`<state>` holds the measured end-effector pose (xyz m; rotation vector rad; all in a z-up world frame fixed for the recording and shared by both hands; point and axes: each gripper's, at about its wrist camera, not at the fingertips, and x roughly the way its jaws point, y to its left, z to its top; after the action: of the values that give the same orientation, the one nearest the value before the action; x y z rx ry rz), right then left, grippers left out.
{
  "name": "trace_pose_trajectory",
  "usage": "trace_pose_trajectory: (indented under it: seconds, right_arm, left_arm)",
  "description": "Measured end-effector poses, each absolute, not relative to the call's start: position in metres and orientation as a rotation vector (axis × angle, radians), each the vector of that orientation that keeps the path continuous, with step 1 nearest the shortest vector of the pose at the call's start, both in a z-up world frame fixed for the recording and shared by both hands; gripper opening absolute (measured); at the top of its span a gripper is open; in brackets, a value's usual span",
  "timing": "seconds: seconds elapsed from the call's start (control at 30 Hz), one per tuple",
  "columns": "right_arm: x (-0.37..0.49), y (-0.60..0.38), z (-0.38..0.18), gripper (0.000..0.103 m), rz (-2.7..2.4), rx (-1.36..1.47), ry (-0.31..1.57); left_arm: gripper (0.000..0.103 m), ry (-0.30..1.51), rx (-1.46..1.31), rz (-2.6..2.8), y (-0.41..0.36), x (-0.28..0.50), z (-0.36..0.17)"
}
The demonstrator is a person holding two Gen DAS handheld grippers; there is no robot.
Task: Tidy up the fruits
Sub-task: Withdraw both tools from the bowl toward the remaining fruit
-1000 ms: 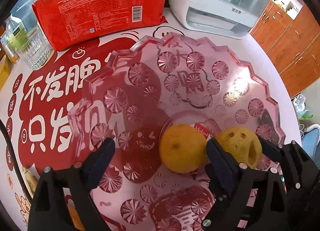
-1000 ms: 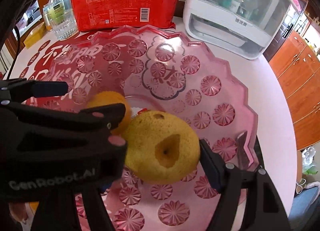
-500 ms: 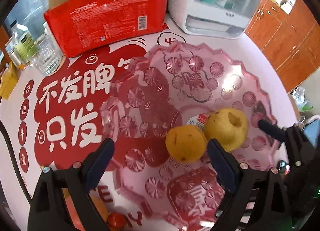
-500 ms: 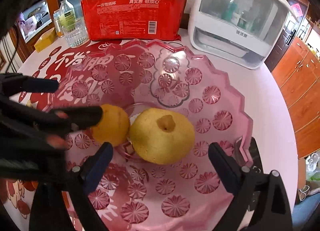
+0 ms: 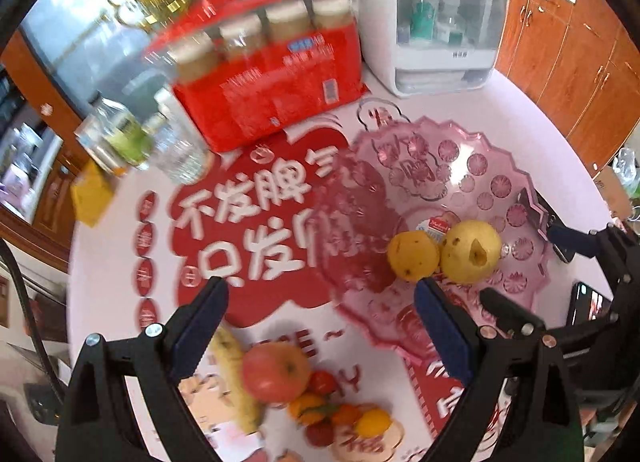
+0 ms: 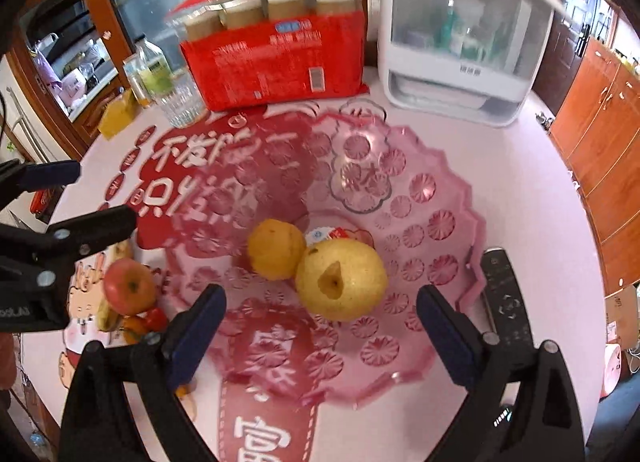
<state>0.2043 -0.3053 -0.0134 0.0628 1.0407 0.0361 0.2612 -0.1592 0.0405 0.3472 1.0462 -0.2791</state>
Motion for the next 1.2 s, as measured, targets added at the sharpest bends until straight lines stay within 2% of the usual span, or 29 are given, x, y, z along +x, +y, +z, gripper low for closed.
trace_pose_trajectory:
  seconds: [0.2, 0.4, 0.5, 0.63, 0.73, 0.87, 1.03, 1.2]
  right_arm:
    - [0.168, -0.277, 0.025, 0.096, 0.067, 0.036, 0.952]
    - [0.131, -0.230, 0.041, 0.096, 0.116, -0.046, 0.908]
    - [0.119, -0.208, 0.036, 0.095, 0.154, -0.082, 0.912]
    - [0.108, -0.183, 0.021, 0.085, 0.208, -0.114, 0.929]
    - [0.101, -0.175, 0.009, 0.077, 0.209, -0.121, 0.943]
    - [0.089, -0.172, -0.002, 0.074, 0.193, -0.122, 0.924]
    - [0.079, -0.173, -0.025, 0.059, 0.191, -0.114, 0.940]
    - [0.078, -0.179, -0.043, 0.058, 0.195, -0.094, 0.954]
  left_arm:
    - [0.093, 0.980, 0.288, -0.270, -0.112, 0.217, 0.084]
    - [0.093, 0.957, 0.208, -0.242, -0.049, 0.167, 0.088]
    - [0.093, 0.955, 0.148, -0.239, -0.019, 0.142, 0.075]
    - [0.093, 0.910, 0.112, -0.160, 0.010, 0.104, 0.046]
    - [0.093, 0.906, 0.097, -0.124, 0.017, 0.081, 0.022]
    - [0.093, 0.905, 0.097, -0.090, 0.017, 0.052, -0.010]
    - [0.093, 0.919, 0.115, -0.100, 0.001, 0.032, -0.044]
    - [0.093, 0.918, 0.133, -0.131, -0.013, 0.023, -0.065]
